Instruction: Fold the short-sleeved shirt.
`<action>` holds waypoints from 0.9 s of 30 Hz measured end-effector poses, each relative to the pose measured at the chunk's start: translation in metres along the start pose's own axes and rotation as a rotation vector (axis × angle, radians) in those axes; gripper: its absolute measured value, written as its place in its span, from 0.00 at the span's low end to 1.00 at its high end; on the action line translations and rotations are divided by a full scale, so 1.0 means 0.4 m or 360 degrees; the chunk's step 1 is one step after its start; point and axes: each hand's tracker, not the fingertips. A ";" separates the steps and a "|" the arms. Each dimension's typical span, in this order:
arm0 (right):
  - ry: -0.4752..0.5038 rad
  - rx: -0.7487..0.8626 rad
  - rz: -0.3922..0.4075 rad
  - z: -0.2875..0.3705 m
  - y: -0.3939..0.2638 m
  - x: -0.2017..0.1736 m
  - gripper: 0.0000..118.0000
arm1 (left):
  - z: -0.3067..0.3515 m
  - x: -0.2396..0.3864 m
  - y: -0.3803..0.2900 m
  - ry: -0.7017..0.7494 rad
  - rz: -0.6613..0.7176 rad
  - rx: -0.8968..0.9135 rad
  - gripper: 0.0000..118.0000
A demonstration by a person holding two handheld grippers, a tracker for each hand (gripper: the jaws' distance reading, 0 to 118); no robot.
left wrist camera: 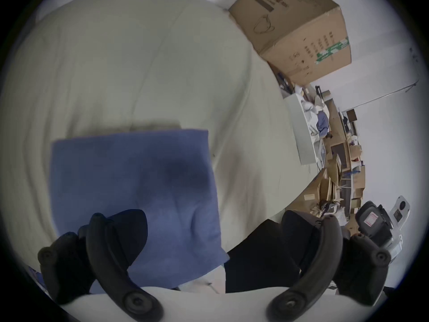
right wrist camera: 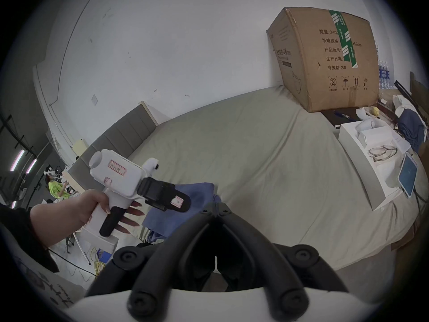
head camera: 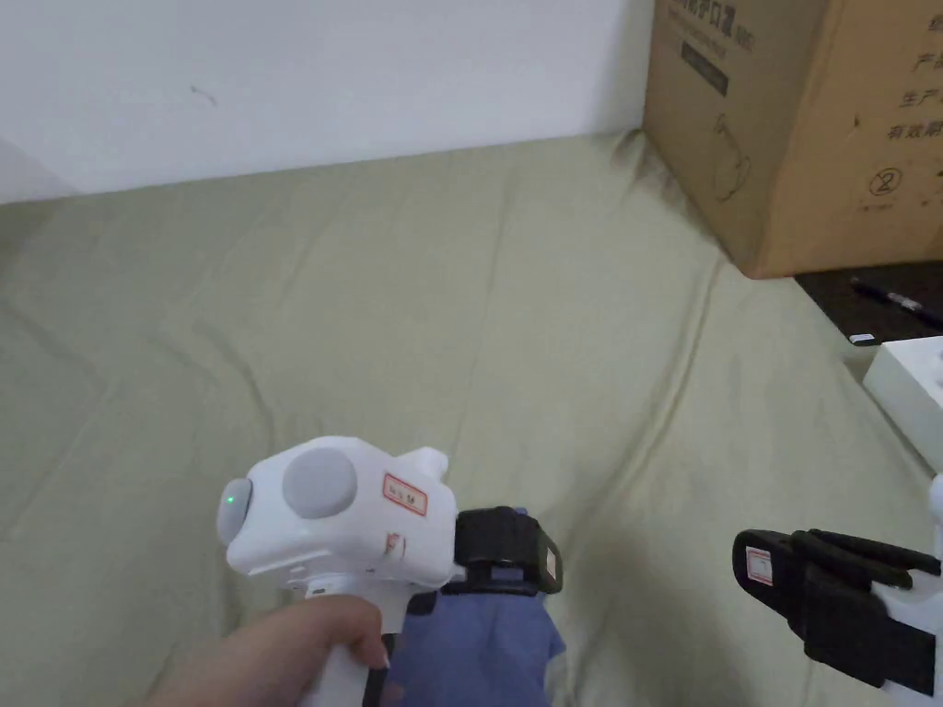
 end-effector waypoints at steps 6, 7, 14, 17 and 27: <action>0.0055 -0.0012 0.0001 -0.037 0.005 -0.016 0.00 | 0.114 -0.042 -0.010 0.0330 -0.0199 0.0136 0.96; 0.0068 -0.0015 -0.0003 -0.042 0.004 -0.019 0.00 | 0.114 -0.054 -0.015 0.0313 -0.0210 0.0132 0.94; 0.0080 -0.0032 0.0015 -0.046 -0.010 -0.012 0.00 | -0.007 0.011 -0.041 0.0191 -0.0263 0.0080 0.00; 0.0058 -0.0040 0.0003 -0.040 -0.008 -0.002 0.00 | -0.091 0.052 -0.042 0.0192 -0.0309 0.0059 0.00; 0.0056 -0.0047 -0.0060 -0.031 -0.007 0.008 0.00 | -0.208 0.087 -0.064 0.0336 -0.0280 0.0023 0.00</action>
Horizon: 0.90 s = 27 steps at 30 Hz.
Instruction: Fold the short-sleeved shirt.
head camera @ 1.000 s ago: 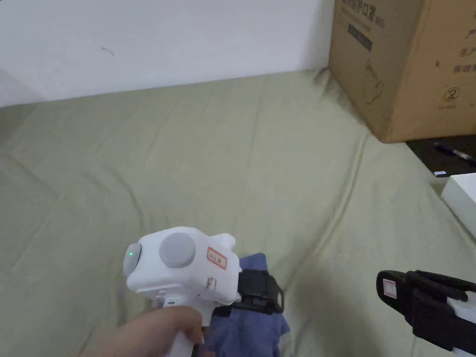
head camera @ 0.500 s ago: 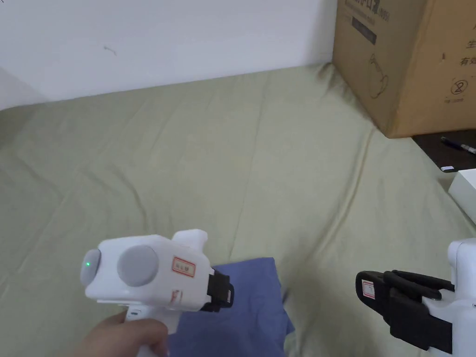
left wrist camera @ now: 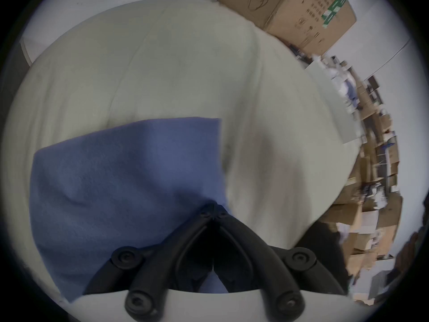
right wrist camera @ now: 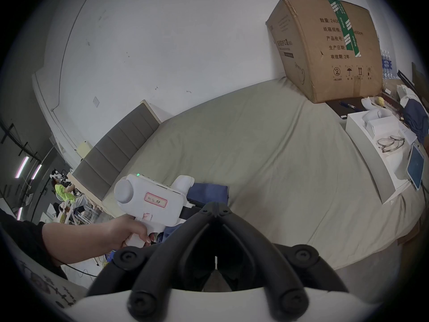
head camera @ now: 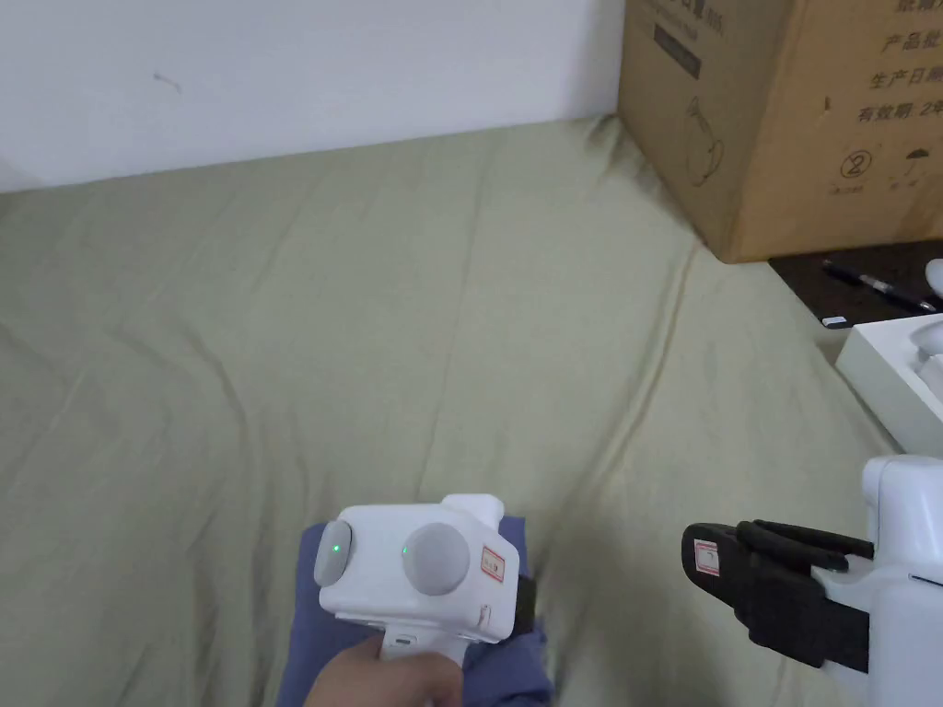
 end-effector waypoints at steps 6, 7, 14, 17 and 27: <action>0.0125 0.0091 -0.0070 0.033 0.038 -0.041 0.00 | 0.272 -0.060 -0.087 -0.0631 0.0181 0.0633 0.00; 0.0133 0.0133 -0.0065 0.044 0.049 -0.052 0.00 | 0.333 -0.059 -0.102 -0.0496 0.0180 0.0757 0.00; 0.0042 0.0699 0.0256 0.153 0.113 -0.185 0.00 | 0.673 -0.078 -0.264 0.0198 0.0172 0.1650 0.00; -0.0340 0.1069 0.0611 0.156 0.084 -0.242 0.00 | 0.710 -0.068 -0.334 0.0623 0.0040 0.1950 0.00; -0.0914 0.1247 0.0390 0.076 -0.017 -0.178 0.00 | 0.637 -0.107 -0.404 0.0944 0.0133 0.2062 0.00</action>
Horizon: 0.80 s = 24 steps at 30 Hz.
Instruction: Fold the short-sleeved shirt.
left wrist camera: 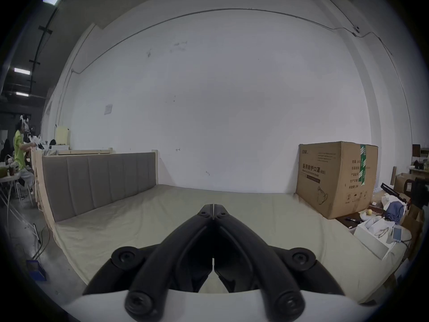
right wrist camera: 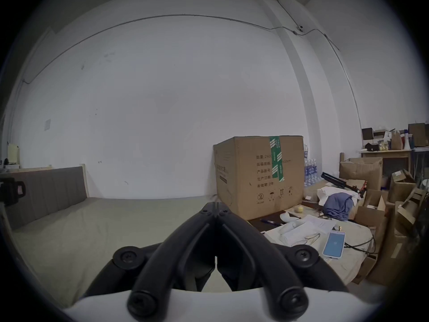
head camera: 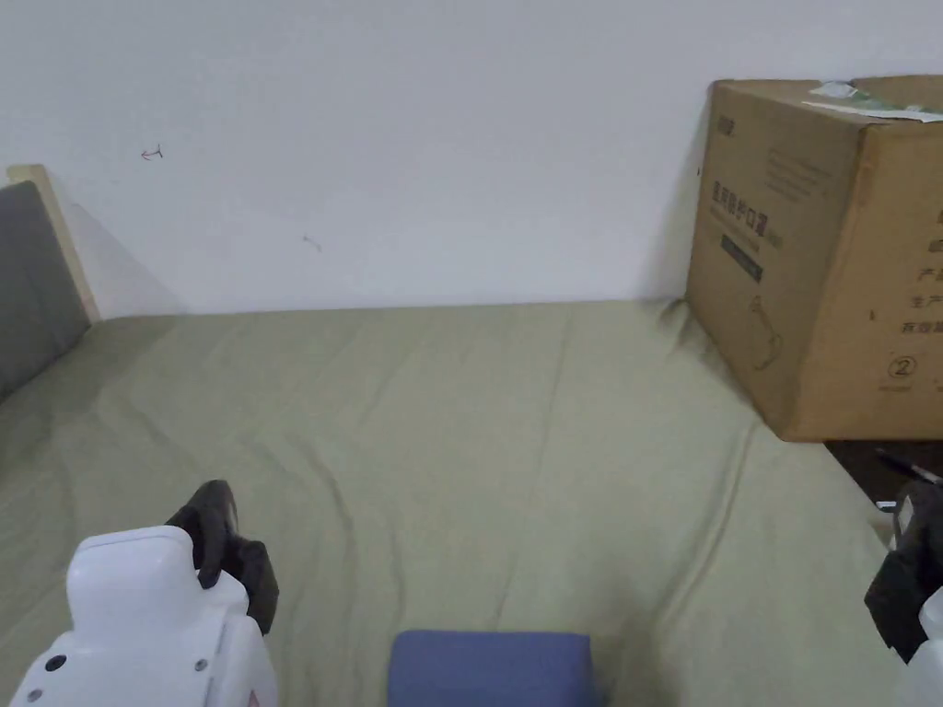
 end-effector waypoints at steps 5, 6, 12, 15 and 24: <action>0.0016 -0.0009 0.0076 0.014 -0.010 0.013 0.00 | 0.001 0.020 -0.005 -0.0028 -0.0082 -0.0010 0.00; 0.0013 -0.0012 0.0074 0.016 -0.010 0.013 0.00 | 0.000 0.023 -0.003 -0.0038 -0.0081 -0.0013 0.00; 0.0234 -0.0057 0.0059 -0.039 0.044 -0.029 0.00 | -0.033 0.018 0.026 -0.0120 -0.0060 -0.0102 0.00; 0.0760 -0.0370 0.0031 -0.135 0.039 -0.094 0.00 | -0.074 -0.014 0.030 -0.0230 0.0017 -0.0310 0.00; 0.1026 -0.2032 0.0656 -0.344 -0.402 -0.359 0.00 | -0.238 -0.093 -0.126 -0.0402 0.0105 -0.1113 0.00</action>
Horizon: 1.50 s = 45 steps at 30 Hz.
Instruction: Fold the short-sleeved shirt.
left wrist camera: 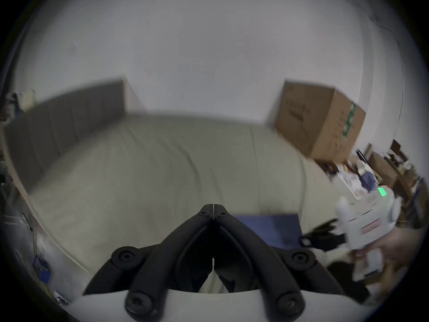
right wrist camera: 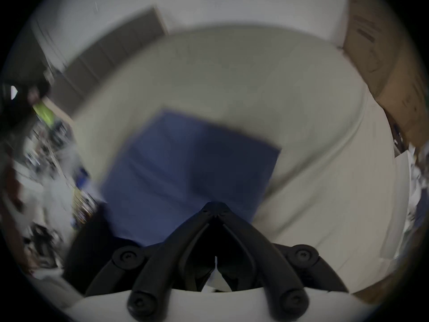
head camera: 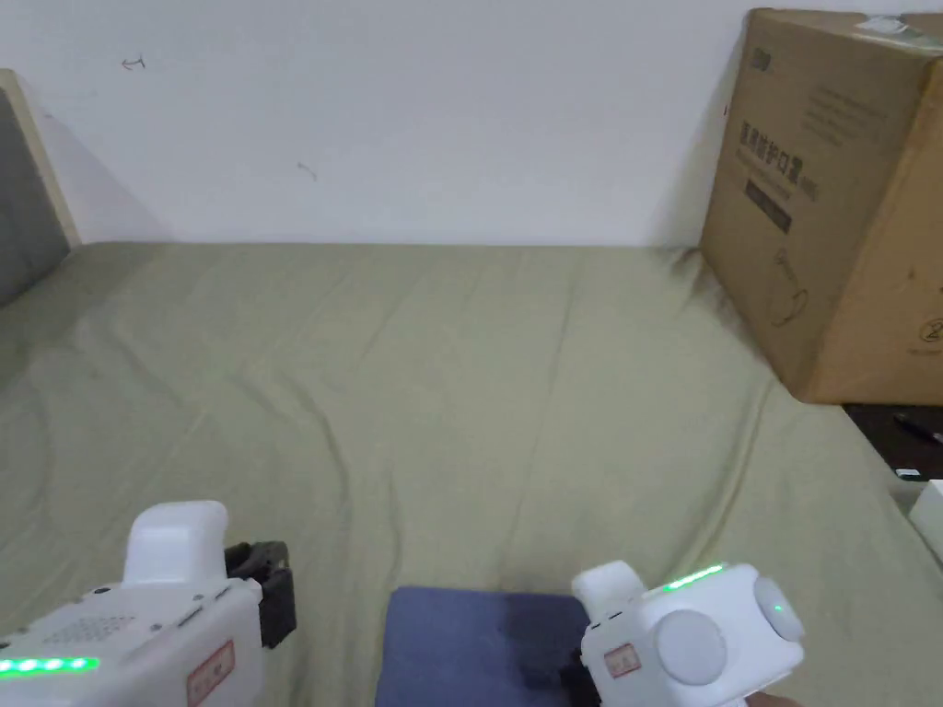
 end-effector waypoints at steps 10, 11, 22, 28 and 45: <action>0.0085 -0.0056 -0.0086 -0.066 -0.019 0.031 0.00 | -0.406 -0.239 -0.085 -0.1047 0.0795 -0.0918 0.87; 0.0099 -0.0040 -0.0125 -0.064 -0.023 0.034 0.00 | -0.428 -0.227 -0.096 -0.1134 0.0756 -0.0984 0.99; 0.0101 -0.0022 -0.0188 -0.058 -0.030 0.032 0.00 | -0.517 -0.060 -0.151 -0.1329 0.0712 -0.1005 0.90; 0.0153 0.0063 -0.0251 -0.020 -0.053 0.046 0.00 | -0.466 -0.042 -0.130 -0.1066 0.0573 -0.0969 0.17; 0.0081 0.0246 -0.0161 0.163 -0.057 -0.061 0.00 | -0.218 -0.605 0.114 0.0399 -0.0256 -0.0897 0.17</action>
